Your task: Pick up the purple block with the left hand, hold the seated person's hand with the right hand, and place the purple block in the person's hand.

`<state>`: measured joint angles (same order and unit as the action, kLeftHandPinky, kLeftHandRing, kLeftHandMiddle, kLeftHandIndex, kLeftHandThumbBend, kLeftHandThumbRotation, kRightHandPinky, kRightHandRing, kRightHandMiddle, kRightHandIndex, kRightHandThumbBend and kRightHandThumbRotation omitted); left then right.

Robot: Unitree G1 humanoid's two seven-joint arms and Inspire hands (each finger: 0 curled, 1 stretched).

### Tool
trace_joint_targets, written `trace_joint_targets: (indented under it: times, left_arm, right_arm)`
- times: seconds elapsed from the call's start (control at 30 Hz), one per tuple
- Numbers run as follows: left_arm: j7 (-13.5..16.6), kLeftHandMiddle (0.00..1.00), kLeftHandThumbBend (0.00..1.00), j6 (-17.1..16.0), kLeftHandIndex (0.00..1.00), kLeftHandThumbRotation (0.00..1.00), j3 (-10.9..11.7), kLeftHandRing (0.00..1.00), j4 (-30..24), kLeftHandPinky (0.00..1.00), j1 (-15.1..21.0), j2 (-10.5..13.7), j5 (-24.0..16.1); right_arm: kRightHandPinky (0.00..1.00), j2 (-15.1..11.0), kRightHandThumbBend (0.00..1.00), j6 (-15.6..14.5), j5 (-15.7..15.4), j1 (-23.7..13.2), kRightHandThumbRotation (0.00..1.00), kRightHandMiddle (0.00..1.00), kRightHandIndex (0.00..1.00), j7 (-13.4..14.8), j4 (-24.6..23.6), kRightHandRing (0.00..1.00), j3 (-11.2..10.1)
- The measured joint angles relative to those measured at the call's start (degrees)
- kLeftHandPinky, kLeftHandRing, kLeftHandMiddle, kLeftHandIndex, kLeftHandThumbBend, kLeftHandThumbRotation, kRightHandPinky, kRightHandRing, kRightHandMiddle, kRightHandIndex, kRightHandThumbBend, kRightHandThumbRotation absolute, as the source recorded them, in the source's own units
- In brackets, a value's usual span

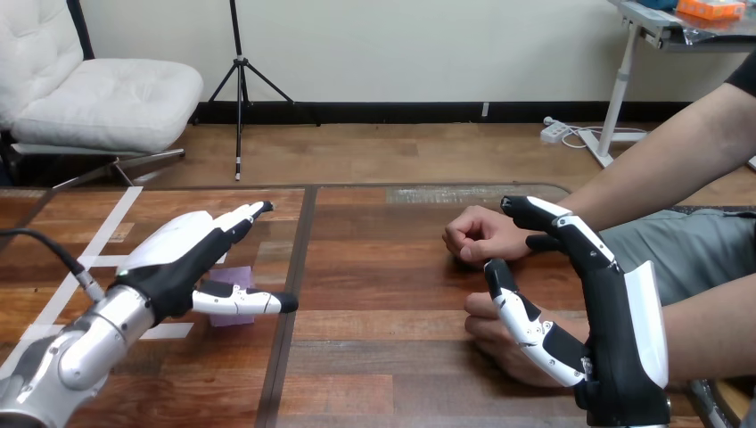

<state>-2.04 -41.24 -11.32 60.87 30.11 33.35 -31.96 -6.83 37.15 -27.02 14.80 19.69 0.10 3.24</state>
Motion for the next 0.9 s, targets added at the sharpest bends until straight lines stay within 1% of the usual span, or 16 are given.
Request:
trace_joint_targets:
  times: [0.43,0.9]
  left_arm:
    - [0.13,0.98,0.94,0.88,0.96,0.60,-1.69,0.96,2.40,0.91,2.14,-0.04,-0.16]
    - [0.45,0.98,0.94,1.69,0.97,0.58,-2.76,0.97,4.15,0.91,3.00,-0.04,-0.16]
  right_arm:
    - [0.69,-0.01,0.37,-0.42,0.14,0.16,0.41,0.76,0.74,-0.19,-0.01,0.76,-0.25]
    - [0.69,-0.02,0.37,-0.42,0.14,0.22,0.40,0.76,0.74,-0.58,-0.01,0.75,-0.24]
